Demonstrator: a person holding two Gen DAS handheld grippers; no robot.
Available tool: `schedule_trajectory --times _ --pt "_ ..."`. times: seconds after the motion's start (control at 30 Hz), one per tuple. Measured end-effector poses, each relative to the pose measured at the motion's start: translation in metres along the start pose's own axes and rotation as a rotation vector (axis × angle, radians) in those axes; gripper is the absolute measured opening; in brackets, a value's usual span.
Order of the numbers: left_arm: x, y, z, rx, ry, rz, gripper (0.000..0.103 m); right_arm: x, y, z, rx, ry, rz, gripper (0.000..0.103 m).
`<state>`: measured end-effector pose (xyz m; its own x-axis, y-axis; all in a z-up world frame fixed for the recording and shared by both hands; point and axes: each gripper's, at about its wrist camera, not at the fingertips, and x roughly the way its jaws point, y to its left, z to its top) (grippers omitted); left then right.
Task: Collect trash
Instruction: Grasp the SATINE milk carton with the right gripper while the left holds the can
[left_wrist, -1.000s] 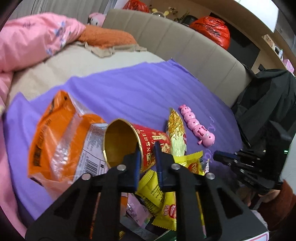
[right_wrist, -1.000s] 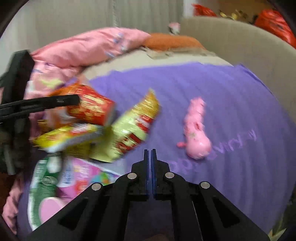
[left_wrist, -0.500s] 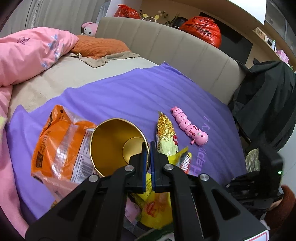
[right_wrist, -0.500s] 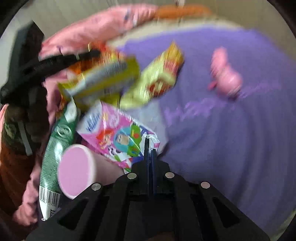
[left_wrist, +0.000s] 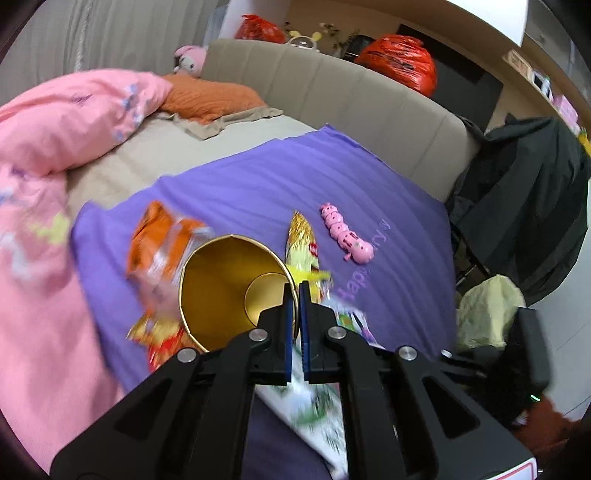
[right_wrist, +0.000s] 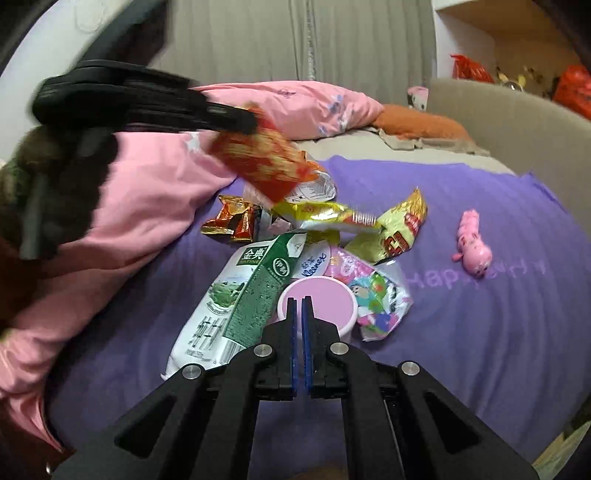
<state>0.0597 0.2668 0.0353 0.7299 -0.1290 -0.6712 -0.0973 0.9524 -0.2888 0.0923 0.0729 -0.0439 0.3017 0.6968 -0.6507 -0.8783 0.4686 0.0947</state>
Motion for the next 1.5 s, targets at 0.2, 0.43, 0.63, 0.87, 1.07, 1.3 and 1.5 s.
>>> schedule_trajectory --times 0.2,0.43,0.63,0.87,1.07,1.3,1.5 --pt "-0.03 0.018 -0.033 -0.054 0.019 0.052 0.003 0.019 0.026 -0.017 0.069 0.102 0.108 0.017" --pt "-0.022 0.036 -0.059 -0.103 0.067 0.084 0.003 0.055 0.051 -0.028 0.011 0.284 0.078 0.076" --pt "-0.028 0.053 -0.064 -0.152 0.022 0.056 0.003 0.044 0.053 -0.021 0.0 0.225 0.006 0.076" --pt "-0.035 0.057 -0.062 -0.159 -0.033 0.011 0.003 0.008 0.033 -0.01 0.092 0.092 -0.114 0.076" --pt "-0.047 0.054 -0.056 -0.135 -0.078 0.058 0.003 0.026 0.032 0.028 0.123 0.085 -0.015 0.066" --pt "-0.059 0.062 -0.048 -0.152 -0.124 0.101 0.003 0.09 0.052 0.045 0.071 0.235 -0.051 0.064" --pt "-0.061 0.07 -0.05 -0.164 -0.136 0.092 0.003 0.105 0.057 0.051 0.038 0.246 -0.074 0.056"
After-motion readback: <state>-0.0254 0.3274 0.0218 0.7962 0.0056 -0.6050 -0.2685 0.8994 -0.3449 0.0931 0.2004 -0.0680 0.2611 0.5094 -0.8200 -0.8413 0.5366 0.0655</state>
